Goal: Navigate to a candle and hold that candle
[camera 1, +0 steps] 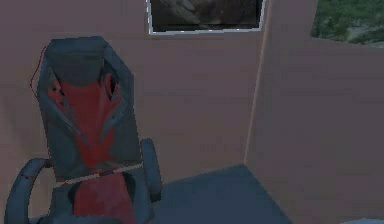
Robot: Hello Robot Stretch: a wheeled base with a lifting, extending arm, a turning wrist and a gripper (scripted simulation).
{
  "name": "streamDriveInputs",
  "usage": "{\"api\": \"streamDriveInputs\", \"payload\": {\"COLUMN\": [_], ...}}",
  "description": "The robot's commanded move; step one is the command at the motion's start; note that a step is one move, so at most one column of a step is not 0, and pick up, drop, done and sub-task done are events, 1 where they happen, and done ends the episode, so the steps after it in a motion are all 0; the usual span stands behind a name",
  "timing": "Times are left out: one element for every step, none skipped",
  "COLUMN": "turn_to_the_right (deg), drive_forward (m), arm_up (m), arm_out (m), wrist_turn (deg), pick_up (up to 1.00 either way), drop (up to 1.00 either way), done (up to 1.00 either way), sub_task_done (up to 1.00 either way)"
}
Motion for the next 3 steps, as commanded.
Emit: {"api": "streamDriveInputs", "payload": {"turn_to_the_right": [0.0, 0.0, 0.0], "drive_forward": [0.0, 0.0, 0.0], "arm_up": [0.0, 0.0, 0.0], "arm_out": [0.0, 0.0, 0.0], "wrist_turn": [45.0, 45.0, 45.0], "pick_up": [0.0, 0.0, 0.0], "drop": [0.0, 0.0, 0.0], "done": [0.0, 0.0, 0.0], "sub_task_done": [0.0, 0.0, 0.0]}}
